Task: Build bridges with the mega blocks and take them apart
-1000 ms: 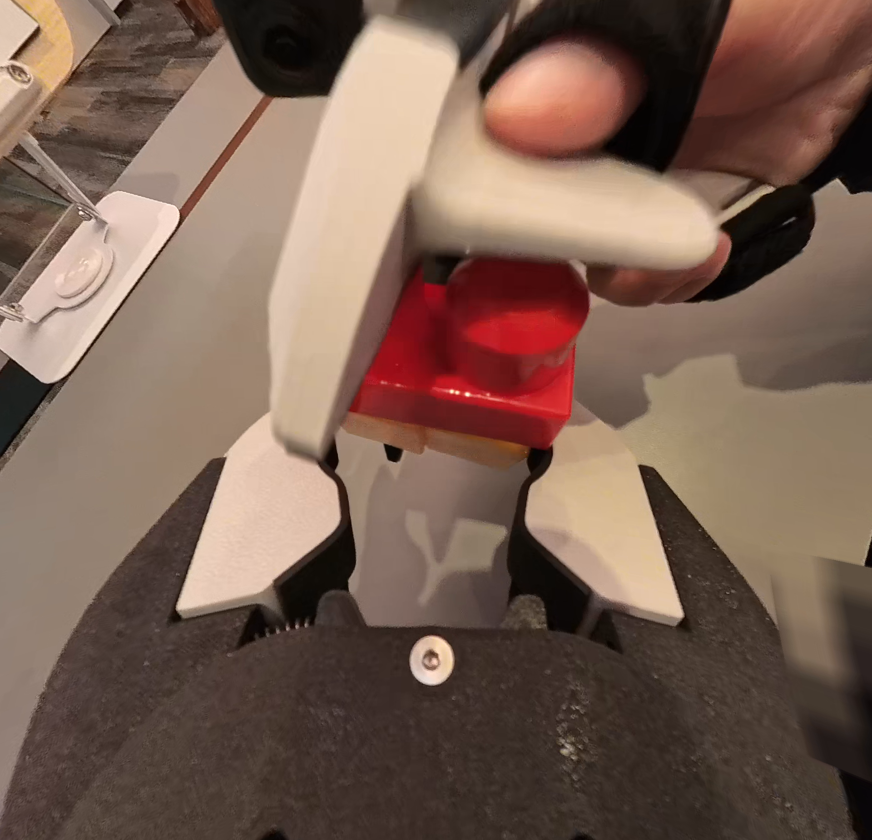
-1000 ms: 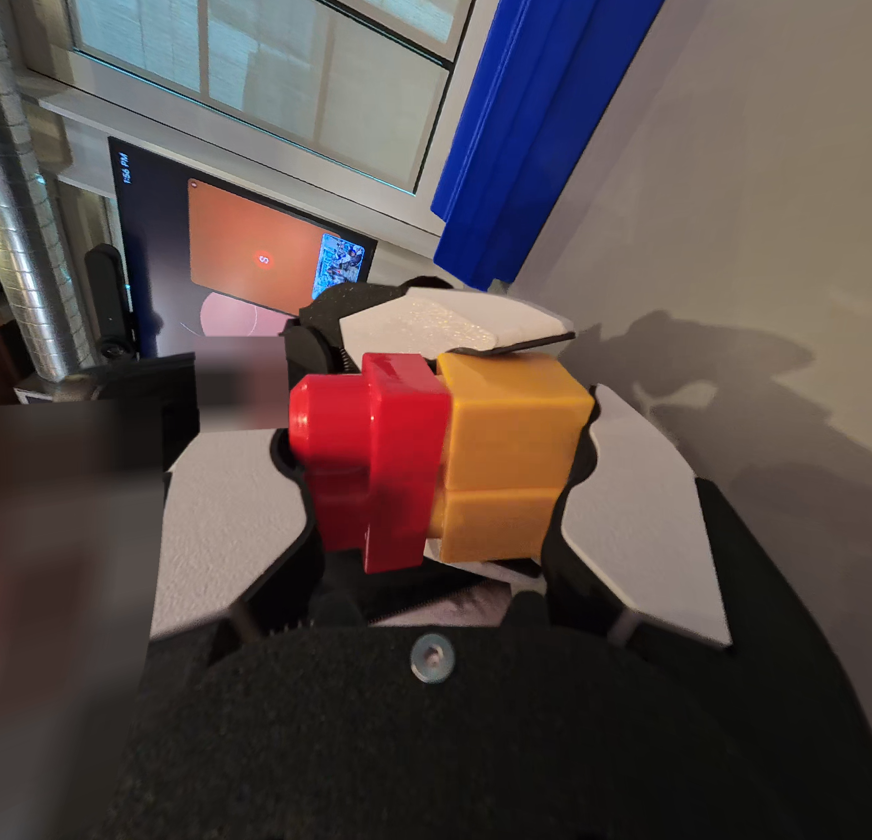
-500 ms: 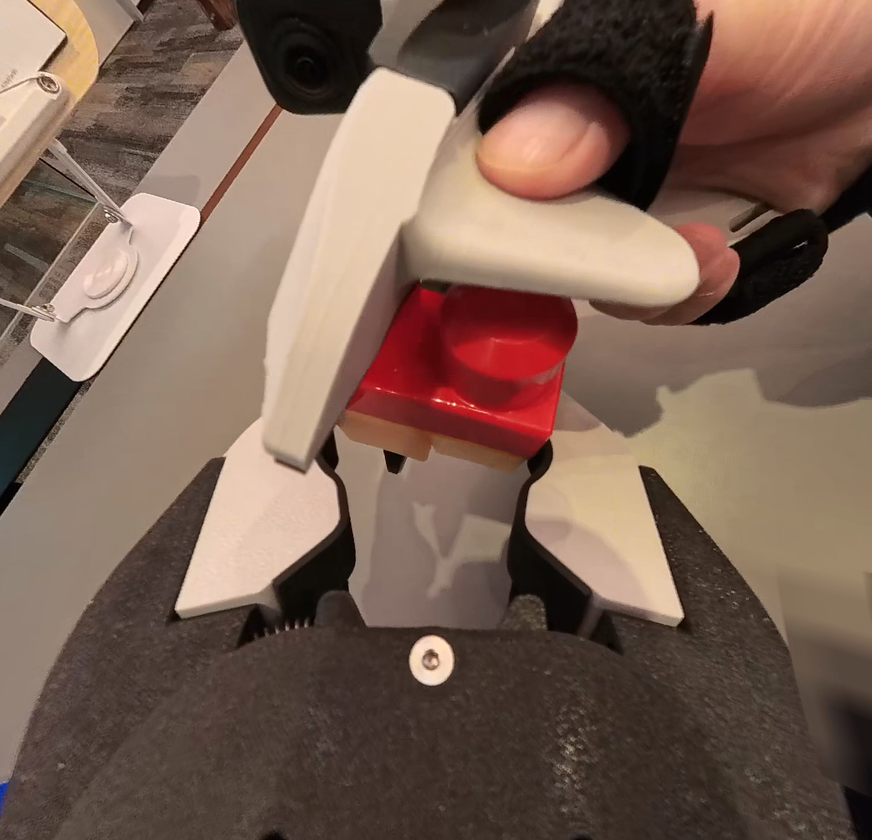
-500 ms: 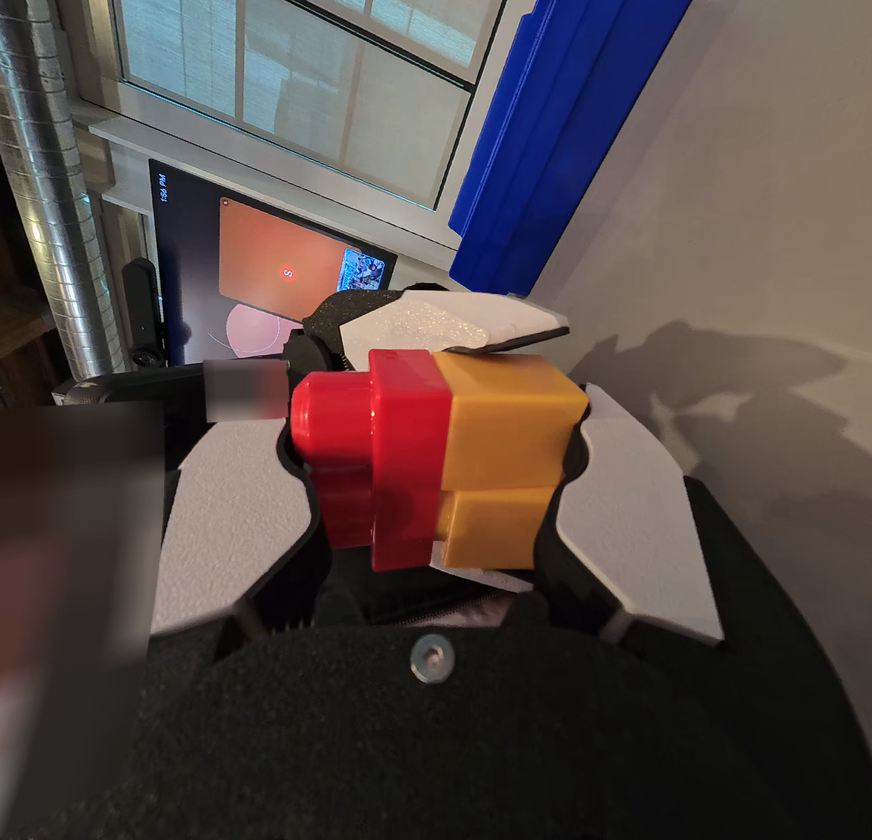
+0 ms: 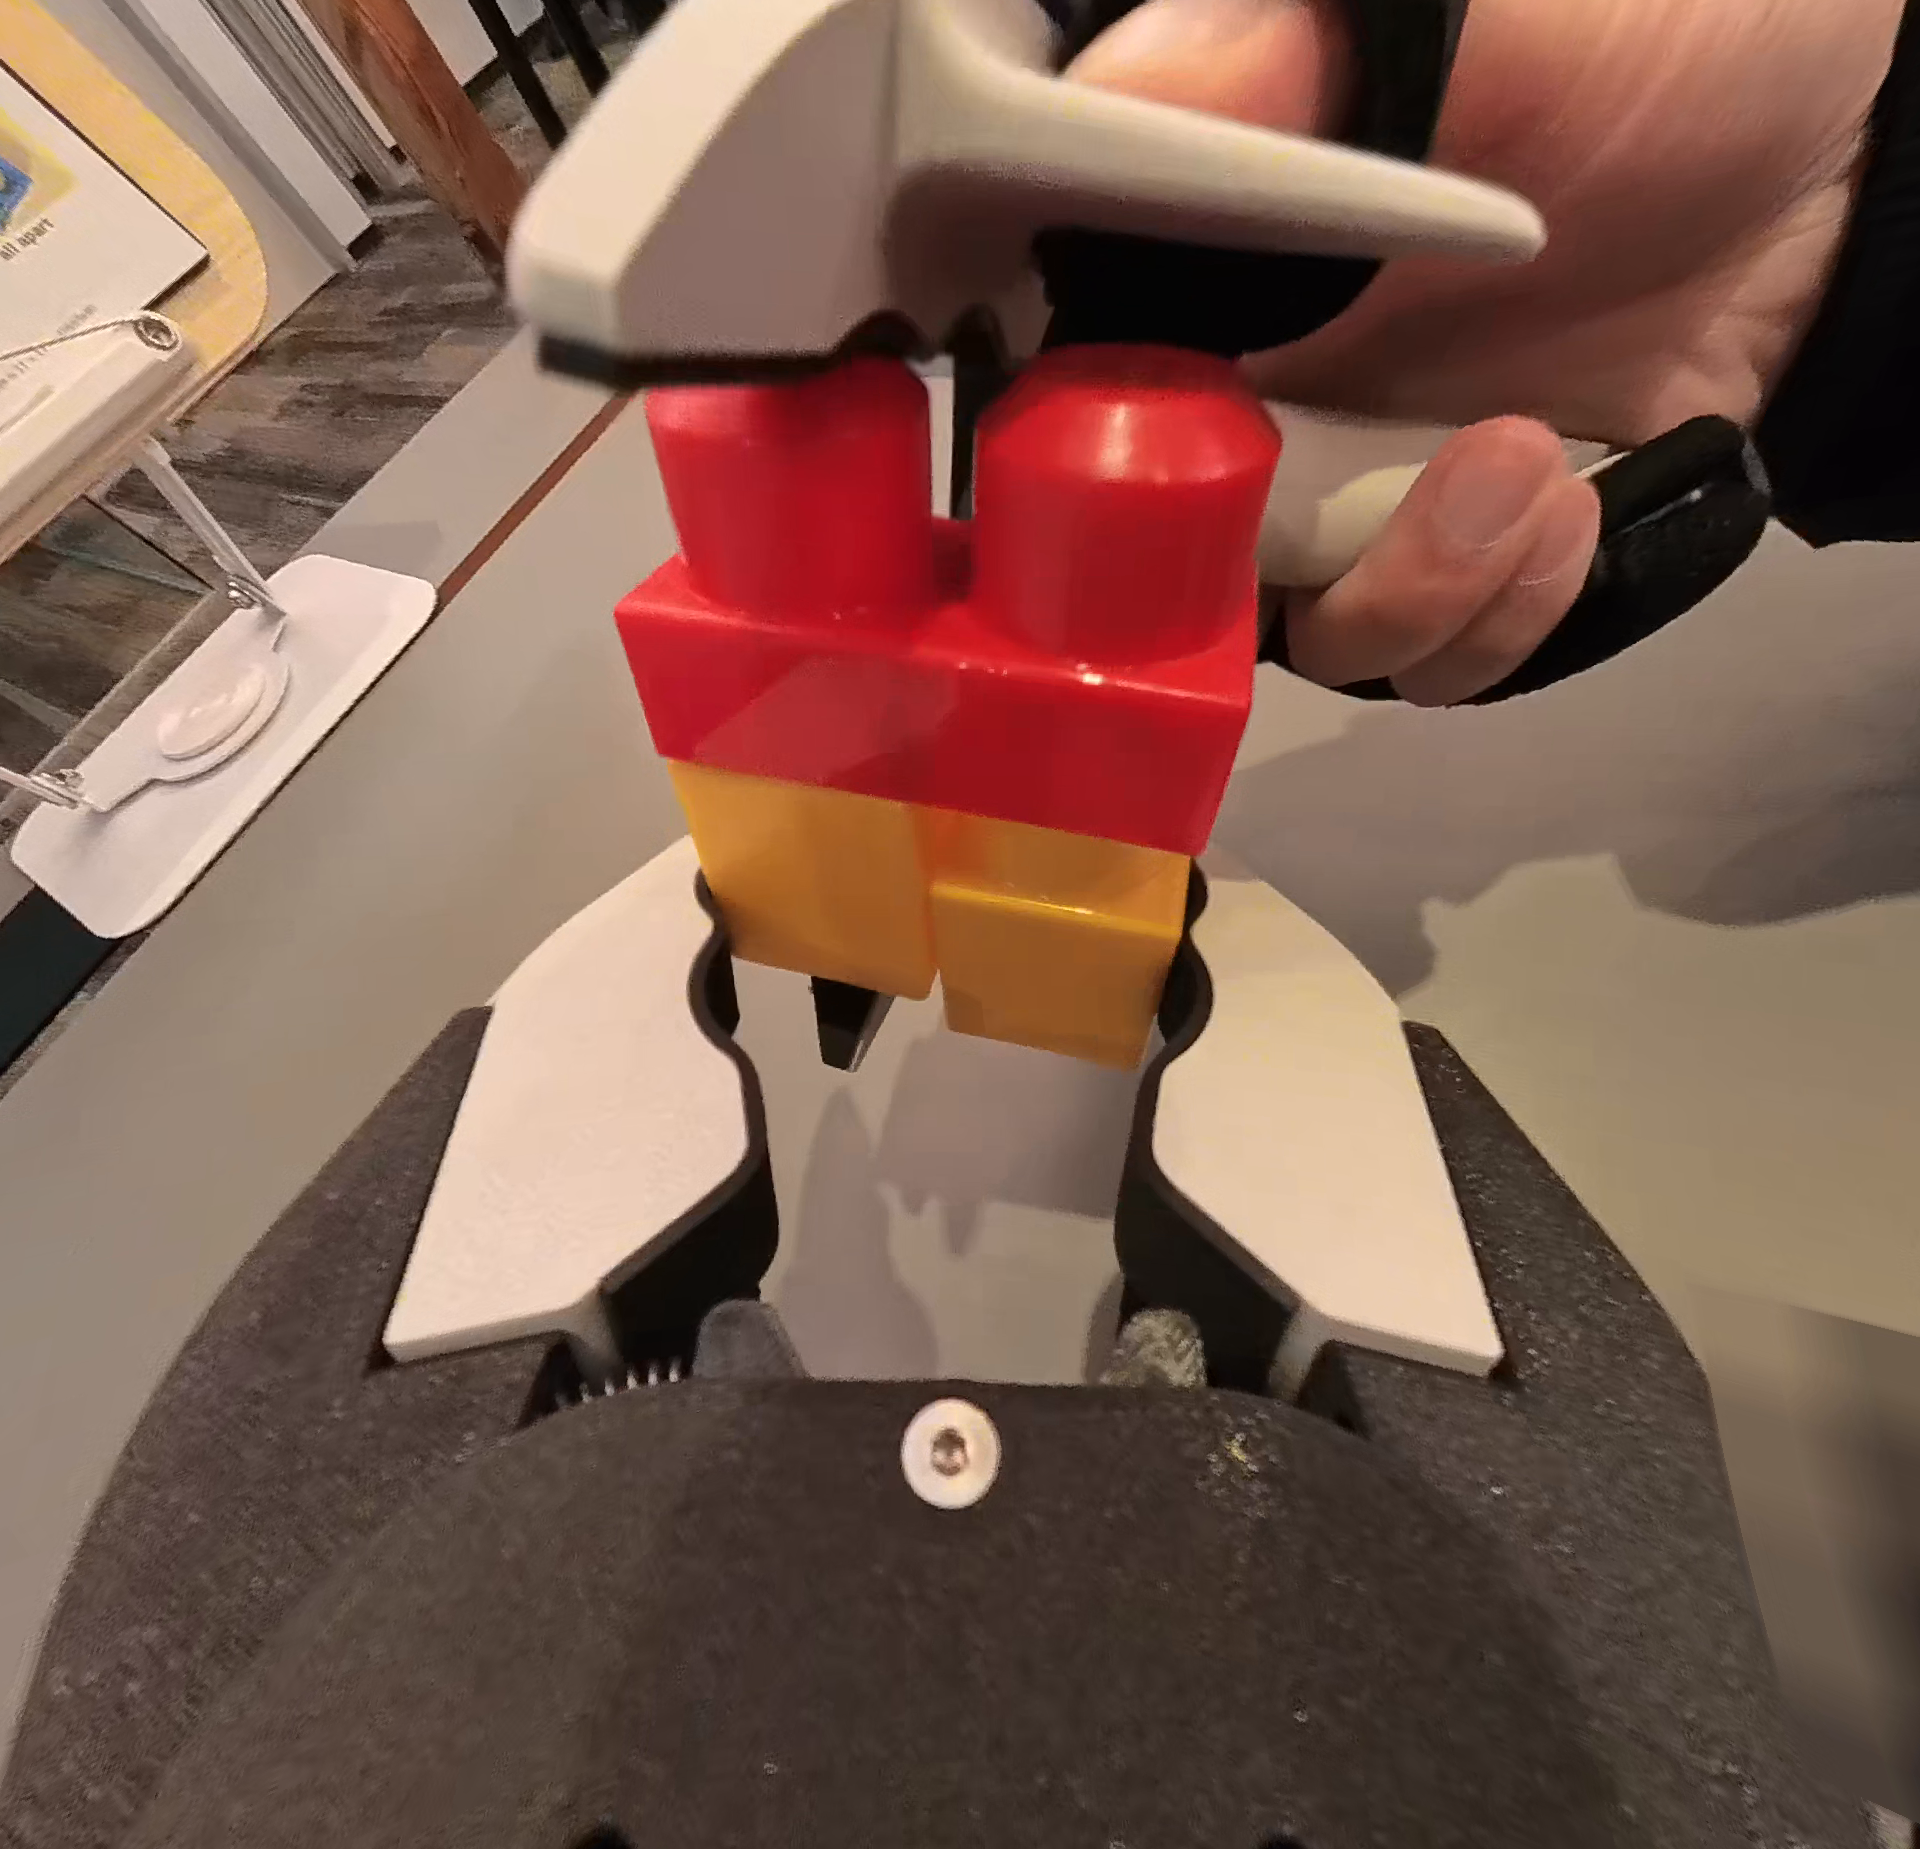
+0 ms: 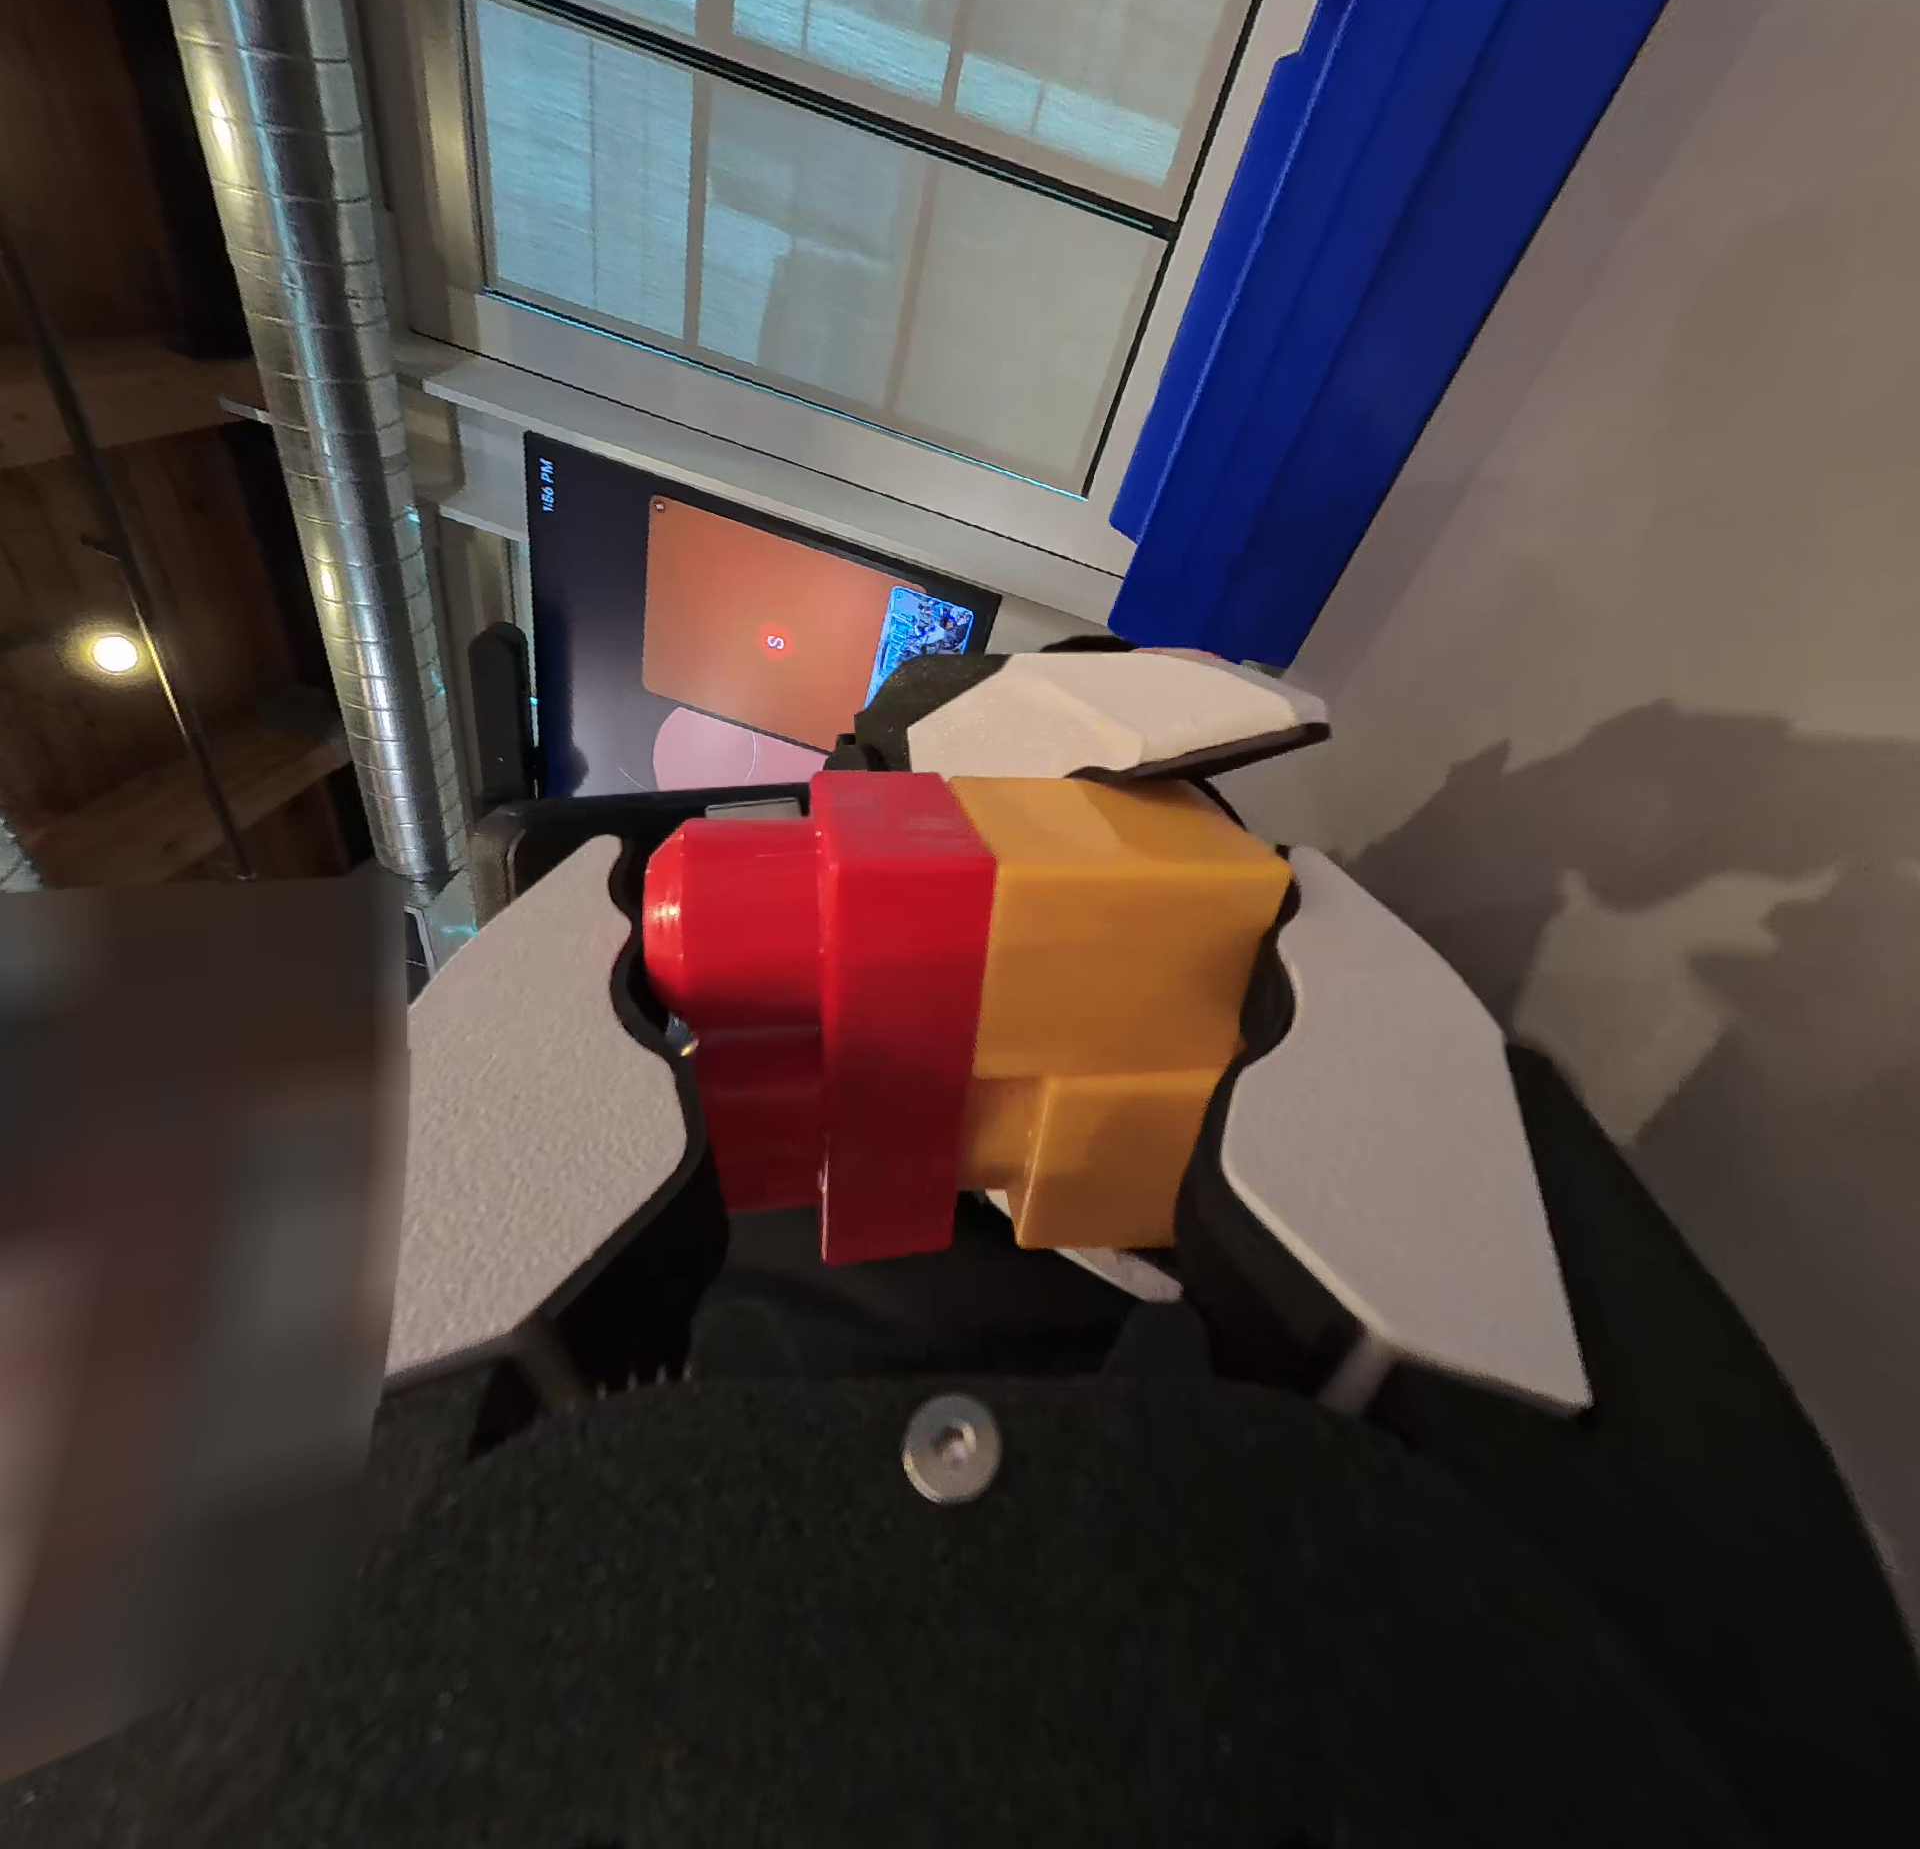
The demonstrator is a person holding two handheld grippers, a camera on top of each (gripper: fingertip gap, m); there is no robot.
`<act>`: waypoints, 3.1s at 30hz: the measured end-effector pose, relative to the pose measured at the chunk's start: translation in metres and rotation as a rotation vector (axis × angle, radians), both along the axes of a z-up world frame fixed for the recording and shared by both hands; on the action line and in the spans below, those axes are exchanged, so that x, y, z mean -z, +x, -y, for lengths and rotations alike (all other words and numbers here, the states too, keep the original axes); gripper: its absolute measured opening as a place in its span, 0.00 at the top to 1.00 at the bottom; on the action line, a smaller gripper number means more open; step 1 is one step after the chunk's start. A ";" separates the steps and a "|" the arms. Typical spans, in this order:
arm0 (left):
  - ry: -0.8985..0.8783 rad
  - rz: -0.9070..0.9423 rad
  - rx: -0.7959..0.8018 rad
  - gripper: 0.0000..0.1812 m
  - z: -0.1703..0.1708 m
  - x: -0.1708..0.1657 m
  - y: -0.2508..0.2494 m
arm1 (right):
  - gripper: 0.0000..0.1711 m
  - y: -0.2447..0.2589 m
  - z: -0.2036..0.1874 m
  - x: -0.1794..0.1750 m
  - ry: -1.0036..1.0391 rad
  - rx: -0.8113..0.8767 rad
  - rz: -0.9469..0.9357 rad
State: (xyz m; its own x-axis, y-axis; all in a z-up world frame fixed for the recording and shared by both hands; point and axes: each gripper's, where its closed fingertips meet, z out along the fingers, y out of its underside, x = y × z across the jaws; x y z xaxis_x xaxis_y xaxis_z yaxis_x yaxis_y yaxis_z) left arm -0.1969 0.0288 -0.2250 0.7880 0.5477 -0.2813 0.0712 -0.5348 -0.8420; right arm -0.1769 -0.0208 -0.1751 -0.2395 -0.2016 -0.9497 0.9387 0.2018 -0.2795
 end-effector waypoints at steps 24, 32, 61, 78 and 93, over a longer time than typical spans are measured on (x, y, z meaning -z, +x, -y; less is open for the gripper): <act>0.092 -0.120 -0.068 0.55 0.011 -0.029 -0.004 | 0.22 0.006 -0.009 -0.002 0.094 0.005 -0.146; 0.031 -0.144 -0.061 0.55 0.007 -0.027 -0.004 | 0.26 0.038 0.000 -0.002 0.088 -0.123 -0.071; 0.068 -0.180 -0.027 0.55 0.004 -0.033 0.000 | 0.33 0.042 0.003 -0.010 -0.035 -0.135 -0.111; 0.032 -0.129 -0.035 0.56 -0.001 -0.030 0.000 | 0.26 0.042 0.000 -0.013 0.018 -0.113 -0.040; 0.018 -0.166 -0.035 0.56 0.001 -0.031 -0.001 | 0.28 0.040 0.000 -0.012 -0.018 -0.096 -0.090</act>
State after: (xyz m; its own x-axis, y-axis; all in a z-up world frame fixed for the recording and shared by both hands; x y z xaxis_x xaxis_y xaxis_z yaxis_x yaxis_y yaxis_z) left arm -0.1980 0.0278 -0.1942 0.7118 0.5803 -0.3957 -0.0508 -0.5194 -0.8530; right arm -0.1365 -0.0210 -0.1636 -0.3019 -0.2441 -0.9216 0.8864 0.2840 -0.3656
